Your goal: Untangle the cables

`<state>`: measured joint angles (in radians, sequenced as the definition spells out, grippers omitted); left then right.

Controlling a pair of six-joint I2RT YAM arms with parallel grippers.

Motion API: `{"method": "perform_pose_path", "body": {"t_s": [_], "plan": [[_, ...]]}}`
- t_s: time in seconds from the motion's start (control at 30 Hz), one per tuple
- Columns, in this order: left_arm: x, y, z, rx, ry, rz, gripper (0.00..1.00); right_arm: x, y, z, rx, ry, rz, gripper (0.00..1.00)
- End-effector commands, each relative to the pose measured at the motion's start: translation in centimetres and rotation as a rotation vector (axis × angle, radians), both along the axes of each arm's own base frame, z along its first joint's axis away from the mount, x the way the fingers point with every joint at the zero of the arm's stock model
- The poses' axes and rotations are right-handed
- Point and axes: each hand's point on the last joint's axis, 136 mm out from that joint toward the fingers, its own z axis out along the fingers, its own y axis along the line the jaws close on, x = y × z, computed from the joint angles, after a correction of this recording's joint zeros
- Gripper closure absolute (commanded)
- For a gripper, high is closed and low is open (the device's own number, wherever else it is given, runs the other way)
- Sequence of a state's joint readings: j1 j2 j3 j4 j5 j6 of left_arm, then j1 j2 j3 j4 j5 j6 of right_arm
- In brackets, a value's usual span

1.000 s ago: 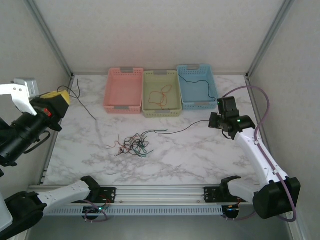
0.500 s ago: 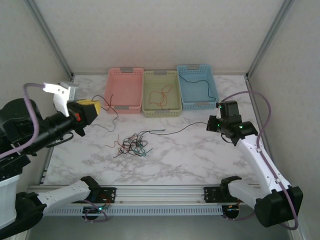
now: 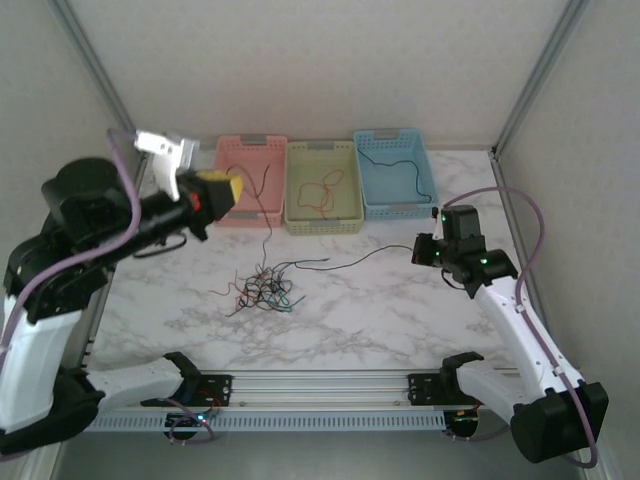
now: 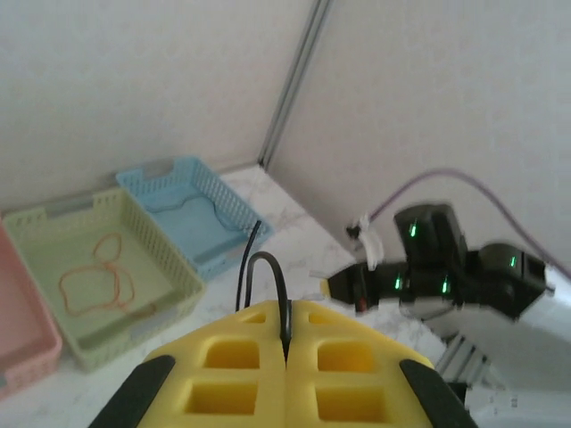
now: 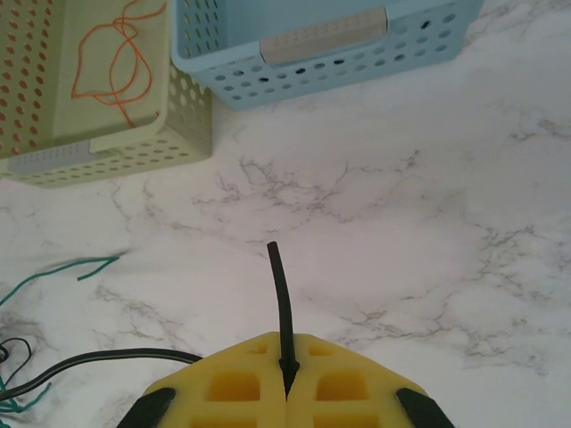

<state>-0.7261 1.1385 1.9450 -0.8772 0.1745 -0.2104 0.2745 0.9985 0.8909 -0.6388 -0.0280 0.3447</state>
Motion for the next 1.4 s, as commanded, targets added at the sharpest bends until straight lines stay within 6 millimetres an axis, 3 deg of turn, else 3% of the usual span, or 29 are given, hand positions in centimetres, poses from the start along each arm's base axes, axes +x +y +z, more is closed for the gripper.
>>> {"method": "perform_pose_path", "body": {"t_s": [0.0,0.17,0.47,0.87,1.13,1.37], "plan": [[2.2,-2.3,4.3,-0.071,-0.064,-0.019,1.0,-0.2,-0.2,0.1,0.027,-0.017,-0.025,1.0],[3.6,-5.0,8.0,-0.122,-0.129,-0.086,1.0,-0.4,-0.1,-0.1,0.034,-0.012,-0.022,1.0],[8.0,-9.8,10.7,-0.237,-0.243,-0.129,1.0,-0.7,0.2,-0.5,0.051,0.003,-0.012,1.0],[15.9,-15.3,9.7,-0.299,-0.294,-0.089,1.0,-1.1,0.7,-0.4,0.075,0.012,0.01,1.0],[21.5,-16.3,8.1,-0.373,-0.307,-0.047,1.0,-1.1,0.9,-0.7,0.081,0.021,0.019,1.0],[22.2,-17.0,8.8,-0.456,-0.347,-0.097,1.0,-1.0,0.9,-0.9,0.076,0.029,0.019,1.0]]}}
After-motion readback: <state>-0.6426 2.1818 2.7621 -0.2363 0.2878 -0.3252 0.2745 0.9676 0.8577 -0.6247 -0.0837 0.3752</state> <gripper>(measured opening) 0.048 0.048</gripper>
